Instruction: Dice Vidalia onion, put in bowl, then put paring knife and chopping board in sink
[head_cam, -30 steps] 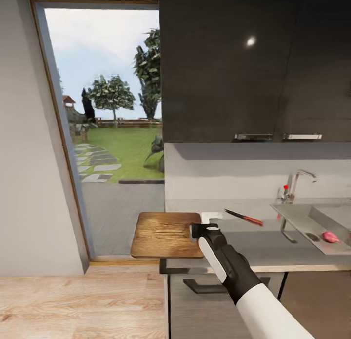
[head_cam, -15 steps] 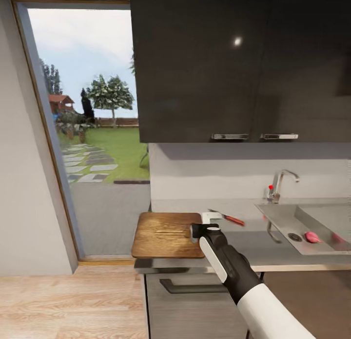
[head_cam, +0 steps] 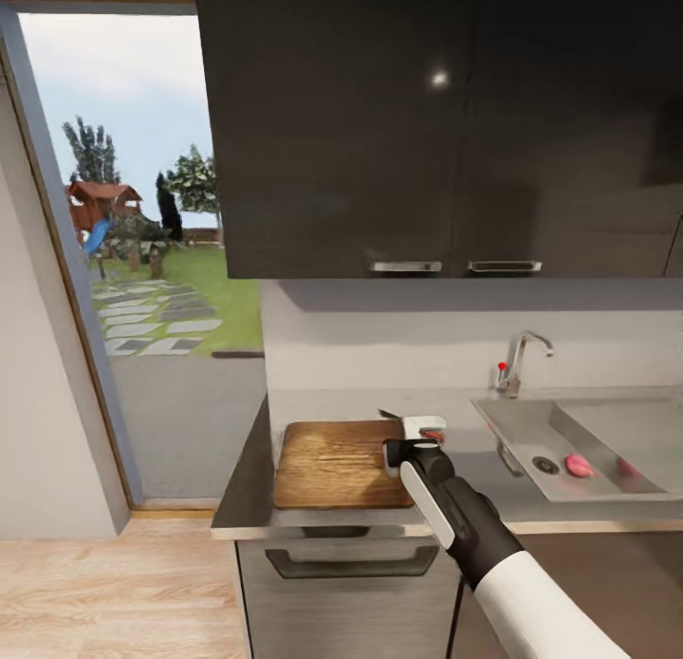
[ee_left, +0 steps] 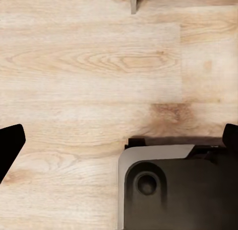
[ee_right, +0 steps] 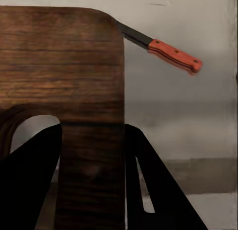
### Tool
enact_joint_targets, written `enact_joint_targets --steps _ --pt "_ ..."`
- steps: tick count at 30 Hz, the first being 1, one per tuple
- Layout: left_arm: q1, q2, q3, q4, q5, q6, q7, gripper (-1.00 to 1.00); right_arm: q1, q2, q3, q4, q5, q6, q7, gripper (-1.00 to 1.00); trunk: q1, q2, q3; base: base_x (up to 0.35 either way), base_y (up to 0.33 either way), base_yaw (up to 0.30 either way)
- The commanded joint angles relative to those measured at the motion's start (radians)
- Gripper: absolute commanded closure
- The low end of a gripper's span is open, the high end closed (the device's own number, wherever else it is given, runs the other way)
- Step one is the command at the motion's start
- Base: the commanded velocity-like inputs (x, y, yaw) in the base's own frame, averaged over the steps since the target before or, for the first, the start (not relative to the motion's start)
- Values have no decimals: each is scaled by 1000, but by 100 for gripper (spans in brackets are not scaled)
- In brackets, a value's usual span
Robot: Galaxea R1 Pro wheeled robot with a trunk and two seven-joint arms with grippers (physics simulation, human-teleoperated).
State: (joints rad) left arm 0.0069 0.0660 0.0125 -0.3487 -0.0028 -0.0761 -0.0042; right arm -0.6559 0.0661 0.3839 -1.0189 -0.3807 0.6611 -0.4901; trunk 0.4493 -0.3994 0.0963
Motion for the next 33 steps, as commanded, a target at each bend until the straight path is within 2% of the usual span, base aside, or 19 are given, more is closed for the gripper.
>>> enact_joint_targets --steps 1,9,13,14,15,18,21,22,23,28,33 --pt "1 4 1 -2 0 -1 0 -100 -1 -4 3 1 -11 1 -10 100 1 -1 0 185 -249 0" --pt "1 17 2 -4 4 -1 -3 -100 -1 -22 3 10 -9 3 -10 100 1 -1 0 151 -185 0" --pt "1 18 3 -4 4 -1 -3 -100 -1 -53 3 12 -15 4 -9 100 1 -1 0 17 -22 0" --pt "1 19 2 -4 4 -1 -3 -100 -1 -66 3 12 -32 4 -9 100 1 -1 0 2 -3 0" --pt "1 19 2 -4 4 -1 -3 -100 -1 -69 3 12 -41 4 -8 100 1 -1 0 1 -2 0" --pt "1 19 2 -3 4 -1 -3 -100 -1 -82 3 13 -55 4 -7 100 1 -1 0 0 -1 0" --pt "1 18 2 -3 4 -1 -3 -100 -1 -110 4 13 -64 4 18 100 1 -1 0 0 0 0" --pt "1 18 2 -3 4 -1 -3 -100 -1 -124 4 14 -66 4 47 100 1 -1 0 0 0 0" --pt "1 18 1 -2 4 -1 -3 -100 -1 -158 4 30 -67 4 137 100 1 -1 0 0 0 0" --pt "1 18 1 -1 4 -1 -3 -100 -1 -211 3 62 -65 3 325 100 1 -1 0 0 0 0" --pt "1 18 1 -1 4 -1 -3 -100 -1 -238 3 70 -66 3 384 100 1 -1 0 0 0 0"
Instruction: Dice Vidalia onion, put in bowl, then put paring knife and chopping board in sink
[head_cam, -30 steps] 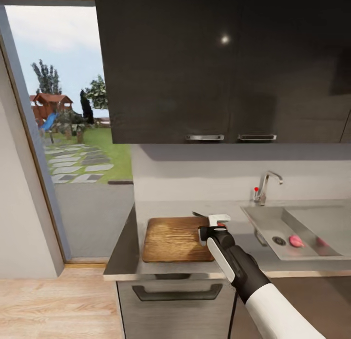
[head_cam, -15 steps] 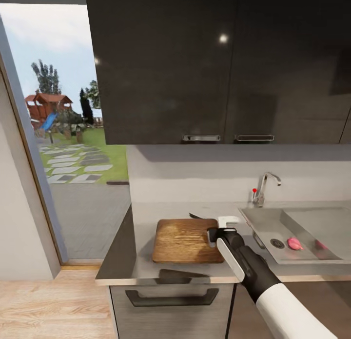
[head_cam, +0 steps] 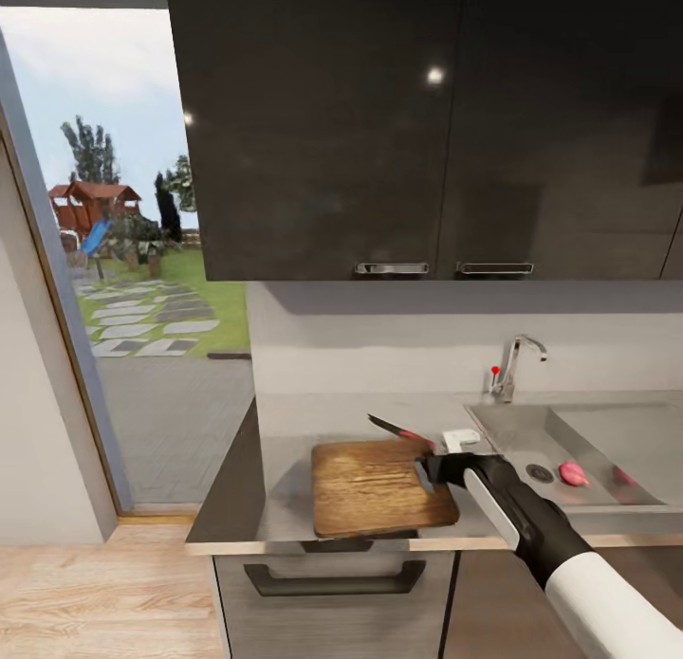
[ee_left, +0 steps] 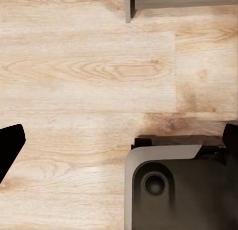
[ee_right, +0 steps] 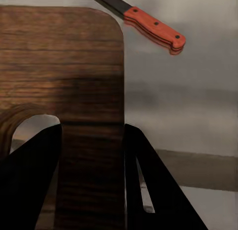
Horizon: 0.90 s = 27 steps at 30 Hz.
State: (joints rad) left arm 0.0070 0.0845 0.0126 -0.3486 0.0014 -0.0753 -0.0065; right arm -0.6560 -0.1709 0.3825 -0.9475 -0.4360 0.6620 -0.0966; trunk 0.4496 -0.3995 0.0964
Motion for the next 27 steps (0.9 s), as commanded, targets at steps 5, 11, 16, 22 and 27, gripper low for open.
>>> enact_joint_targets --steps 5,11,16,22,27 --pt "1 -2 1 -1 0 -1 0 -100 -1 -38 4 11 -10 2 59 100 0 -1 0 0 0 0" --pt "1 -3 1 0 -2 -2 0 -100 -1 -68 -1 25 -8 4 88 100 0 -1 0 0 0 0" --pt "1 -3 1 0 -2 -1 0 -100 -1 -78 -50 74 -8 5 90 100 0 -1 0 0 0 0" --pt "1 -3 1 0 -3 -1 0 -100 -1 -80 -133 99 -7 21 90 100 0 -1 0 0 0 0" --pt "1 -3 1 0 -3 -1 0 -100 -1 -81 -154 127 -7 29 88 100 0 -1 0 0 0 0"
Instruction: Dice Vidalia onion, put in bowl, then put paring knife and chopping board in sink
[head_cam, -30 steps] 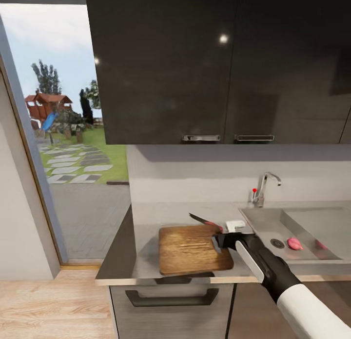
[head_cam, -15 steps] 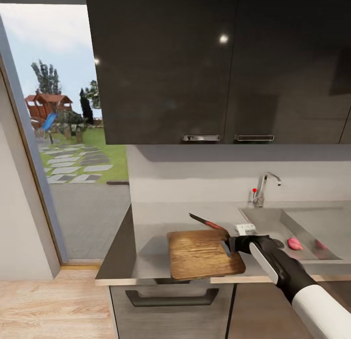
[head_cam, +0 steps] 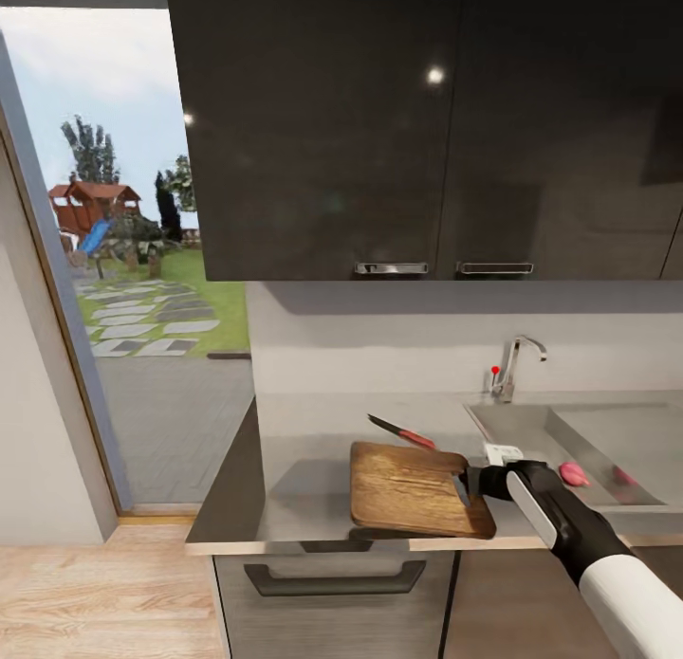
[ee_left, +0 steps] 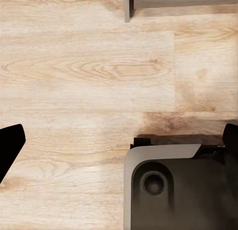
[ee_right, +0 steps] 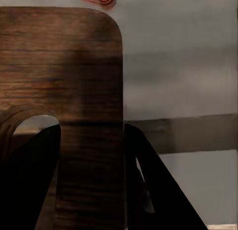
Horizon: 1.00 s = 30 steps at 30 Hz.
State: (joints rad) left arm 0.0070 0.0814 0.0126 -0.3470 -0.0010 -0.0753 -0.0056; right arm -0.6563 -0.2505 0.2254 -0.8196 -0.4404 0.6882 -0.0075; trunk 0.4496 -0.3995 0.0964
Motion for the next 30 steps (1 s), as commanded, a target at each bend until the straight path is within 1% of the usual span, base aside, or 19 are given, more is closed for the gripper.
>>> enact_joint_targets --steps 1,19,24,30 --pt "1 0 1 -1 1 -1 -1 -100 0 -1 1 2 -3 4 -1 100 0 -1 0 0 0 0" --pt "1 1 1 -1 0 -2 -1 -100 0 2 0 7 -2 3 -5 100 0 -1 0 0 -3 0" --pt "1 1 1 -1 -1 -1 -1 -100 0 1 0 5 2 3 -7 100 0 -1 0 26 -172 0" --pt "1 1 1 -1 -1 -1 -1 -100 0 0 2 4 5 4 -9 100 0 -1 0 104 -219 0"
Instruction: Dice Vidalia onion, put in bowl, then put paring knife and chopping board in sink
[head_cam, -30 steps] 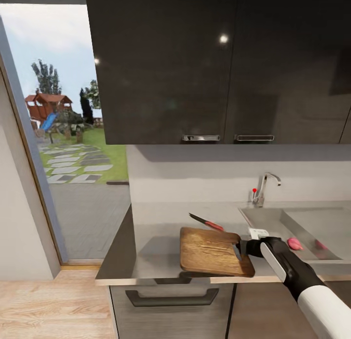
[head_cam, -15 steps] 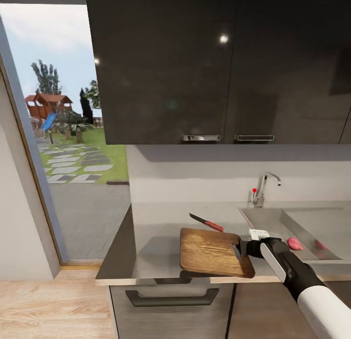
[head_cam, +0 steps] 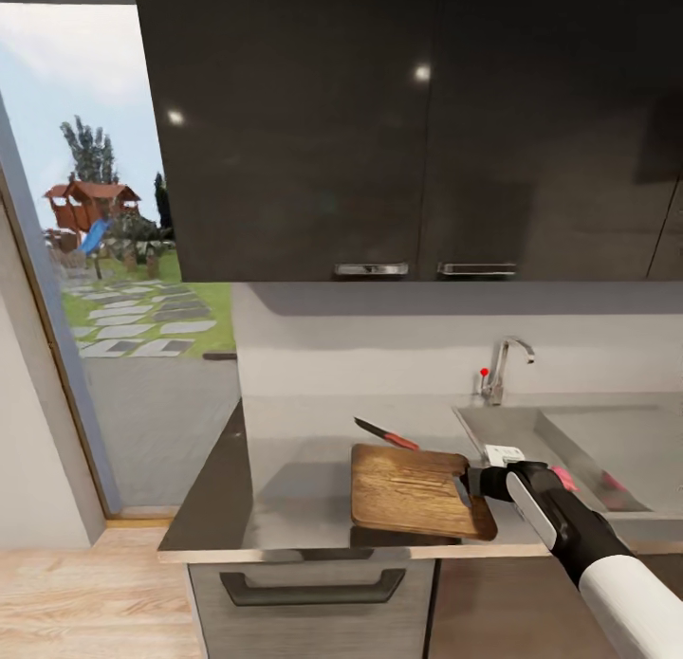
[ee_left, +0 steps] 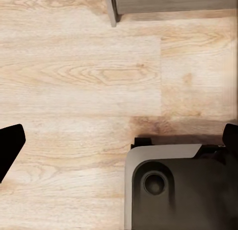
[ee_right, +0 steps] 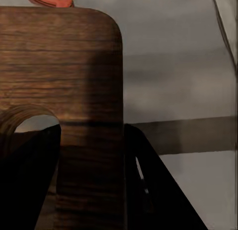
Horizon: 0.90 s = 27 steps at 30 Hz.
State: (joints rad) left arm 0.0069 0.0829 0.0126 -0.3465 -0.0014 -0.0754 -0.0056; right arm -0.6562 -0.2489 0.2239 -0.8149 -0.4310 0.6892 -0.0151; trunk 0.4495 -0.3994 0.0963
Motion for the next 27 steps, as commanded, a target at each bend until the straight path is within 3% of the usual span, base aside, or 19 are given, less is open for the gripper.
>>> enact_joint_targets --steps 1,20,27 --pt "1 0 1 -1 0 -1 -1 -100 0 -1 4 -1 -4 3 -2 100 0 -1 0 61 -93 0" --pt "1 0 1 0 0 -1 -1 -100 0 3 8 -1 -3 3 -68 100 0 -1 0 8 -11 0" --pt "1 1 1 0 0 -1 -1 -100 0 7 8 -3 30 1 -115 100 0 -1 0 0 0 0"
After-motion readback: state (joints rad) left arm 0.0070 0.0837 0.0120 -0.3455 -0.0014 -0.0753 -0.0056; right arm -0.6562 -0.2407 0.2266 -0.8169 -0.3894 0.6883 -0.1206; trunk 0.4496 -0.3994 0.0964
